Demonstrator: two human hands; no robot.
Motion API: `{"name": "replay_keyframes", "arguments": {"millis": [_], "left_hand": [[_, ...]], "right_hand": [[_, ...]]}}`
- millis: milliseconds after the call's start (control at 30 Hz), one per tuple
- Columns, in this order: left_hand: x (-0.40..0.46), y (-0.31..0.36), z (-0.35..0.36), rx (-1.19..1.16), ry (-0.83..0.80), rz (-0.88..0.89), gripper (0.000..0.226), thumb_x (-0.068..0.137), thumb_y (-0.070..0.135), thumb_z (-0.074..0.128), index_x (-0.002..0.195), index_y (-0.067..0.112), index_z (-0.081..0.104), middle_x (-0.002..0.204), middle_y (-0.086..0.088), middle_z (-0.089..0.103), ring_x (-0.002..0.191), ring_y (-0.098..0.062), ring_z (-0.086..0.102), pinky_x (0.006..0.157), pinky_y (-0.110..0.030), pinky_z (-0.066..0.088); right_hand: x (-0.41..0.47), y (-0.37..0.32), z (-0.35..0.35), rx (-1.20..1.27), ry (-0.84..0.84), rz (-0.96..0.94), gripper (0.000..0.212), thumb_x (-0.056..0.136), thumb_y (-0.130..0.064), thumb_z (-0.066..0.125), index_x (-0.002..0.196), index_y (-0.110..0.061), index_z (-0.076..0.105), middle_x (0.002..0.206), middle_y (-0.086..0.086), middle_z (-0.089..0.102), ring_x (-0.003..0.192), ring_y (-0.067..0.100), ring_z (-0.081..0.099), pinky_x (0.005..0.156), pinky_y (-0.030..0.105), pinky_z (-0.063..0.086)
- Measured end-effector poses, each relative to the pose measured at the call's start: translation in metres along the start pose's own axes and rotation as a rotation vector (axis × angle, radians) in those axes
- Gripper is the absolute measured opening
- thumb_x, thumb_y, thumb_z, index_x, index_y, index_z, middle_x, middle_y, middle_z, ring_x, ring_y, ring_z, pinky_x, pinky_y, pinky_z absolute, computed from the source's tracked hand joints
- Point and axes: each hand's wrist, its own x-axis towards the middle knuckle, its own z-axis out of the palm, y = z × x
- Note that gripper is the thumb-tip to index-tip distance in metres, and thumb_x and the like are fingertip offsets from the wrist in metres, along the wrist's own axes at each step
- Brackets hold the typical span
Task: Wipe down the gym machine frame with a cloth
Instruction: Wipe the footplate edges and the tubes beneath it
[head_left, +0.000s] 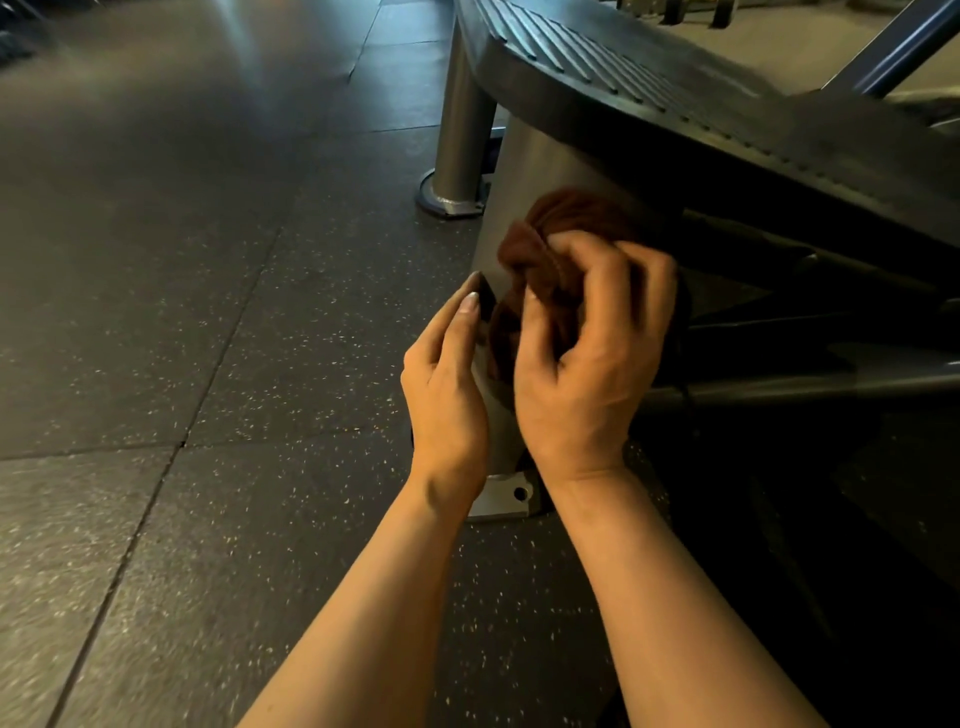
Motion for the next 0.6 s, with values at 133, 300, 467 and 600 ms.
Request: {"name": "replay_keyframes", "arguments": {"millis": [133,300,467,600], "left_hand": [[-0.008,-0.008,0.007,0.061,0.043,0.000,0.040,0.098,0.018,0.050,0.136,0.009,0.054,0.132,-0.002,0.061,0.122,-0.007,0.057,0.105,-0.028,0.044],[-0.018,-0.039,0.004,0.382,0.208,0.019,0.043,0.091,0.013,0.057,0.134,0.016,0.058,0.127,0.003,0.064,0.119,-0.007,0.058,0.102,-0.039,0.047],[-0.038,-0.052,0.015,0.620,0.202,0.096,0.062,0.090,0.003,0.057,0.148,0.015,0.037,0.151,0.000,0.041,0.139,-0.010,0.036,0.116,-0.034,0.029],[-0.051,-0.063,0.021,0.702,0.104,0.185,0.071,0.092,0.006,0.049,0.154,0.017,0.017,0.162,0.004,0.015,0.147,-0.003,0.013,0.116,-0.013,0.012]], "right_hand": [[-0.030,0.019,0.004,-0.098,-0.233,-0.059,0.023,0.081,-0.010,0.071,0.104,-0.008,0.067,0.108,0.009,0.051,0.098,0.023,0.048,0.084,0.017,0.035],[-0.060,0.043,-0.006,0.004,-0.284,0.159,0.015,0.074,-0.007,0.066,0.089,-0.008,0.068,0.095,0.011,0.059,0.093,0.020,0.053,0.079,0.024,0.044],[-0.056,0.050,-0.004,0.005,-0.034,0.460,0.035,0.067,-0.003,0.047,0.098,0.004,0.062,0.103,0.025,0.058,0.098,0.021,0.049,0.089,0.007,0.035],[-0.054,0.085,0.002,0.044,-0.504,0.474,0.056,0.079,-0.034,0.048,0.127,-0.007,0.060,0.134,0.011,0.056,0.128,0.024,0.049,0.109,0.039,0.039]]}}
